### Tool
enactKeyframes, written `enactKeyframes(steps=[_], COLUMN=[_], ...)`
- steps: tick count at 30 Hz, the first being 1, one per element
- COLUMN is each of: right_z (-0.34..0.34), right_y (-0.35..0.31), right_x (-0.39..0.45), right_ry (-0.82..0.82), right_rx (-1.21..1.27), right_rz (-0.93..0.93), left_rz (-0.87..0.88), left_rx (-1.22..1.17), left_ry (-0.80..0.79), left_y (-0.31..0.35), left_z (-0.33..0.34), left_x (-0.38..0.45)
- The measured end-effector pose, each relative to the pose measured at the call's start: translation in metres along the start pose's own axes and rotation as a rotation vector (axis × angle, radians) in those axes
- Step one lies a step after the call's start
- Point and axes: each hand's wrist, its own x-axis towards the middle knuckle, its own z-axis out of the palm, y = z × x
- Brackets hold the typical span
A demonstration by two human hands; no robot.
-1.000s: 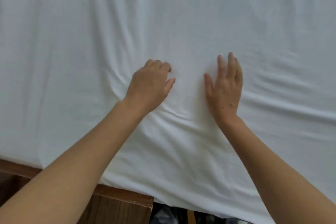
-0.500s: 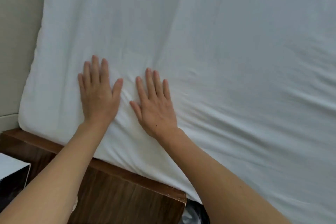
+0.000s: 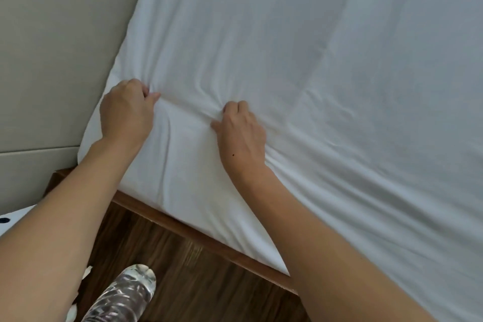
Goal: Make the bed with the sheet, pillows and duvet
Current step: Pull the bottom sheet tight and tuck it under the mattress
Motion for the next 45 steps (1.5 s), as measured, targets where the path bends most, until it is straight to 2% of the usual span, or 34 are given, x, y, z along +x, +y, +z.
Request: enactKeyframes(steps=[4,7,11,15,17,21,23,26,28,33,37,42,45], right_z=[0.003,0.0,-0.01,-0.008,-0.002,0.002,0.001,0.0,-0.002,-0.019,-0.019,-0.029,-0.034], right_y=[-0.003,-0.003,-0.01,-0.02,-0.018,-0.013,-0.012,-0.013,-0.014,-0.005,-0.016,-0.024,-0.02], right_x=[0.003,0.004,0.001,-0.004,-0.002,0.003,0.003,-0.003,-0.007,0.007,0.027,0.03,0.032], right_ry=[-0.05,-0.081,-0.121,-0.159,-0.16,-0.187,-0.199,-0.157,-0.128,-0.03,-0.086,-0.218,-0.268], right_rx=[-0.088,-0.091,0.08,0.253,0.25,0.175,0.119,0.113,0.069,-0.176,-0.259,-0.188,-0.078], right_rz=[-0.08,-0.112,-0.086,-0.092,-0.082,-0.137,-0.2,-0.213,-0.199,-0.077,-0.143,-0.204,-0.182], left_rz=[0.035,0.046,0.063,0.158,0.125,-0.063,-0.116,-0.143,-0.126,-0.073,0.015,0.042,0.051], left_rx=[0.014,0.013,-0.001,0.047,0.069,0.057,0.043,-0.127,-0.113,0.079,0.105,0.123,0.115], left_ry=[-0.068,-0.029,0.065,0.202,0.143,-0.066,-0.109,-0.09,-0.035,-0.027,-0.133,-0.228,-0.176], left_y=[-0.003,-0.002,-0.005,-0.021,-0.019,-0.006,-0.008,-0.02,-0.023,-0.015,-0.009,-0.004,-0.008], left_z=[-0.011,-0.022,-0.038,-0.048,-0.036,-0.017,-0.019,-0.021,-0.022,-0.015,-0.011,-0.023,-0.036], left_x=[0.006,0.0,-0.013,-0.025,-0.023,0.002,0.009,0.0,-0.01,-0.023,-0.007,-0.002,-0.008])
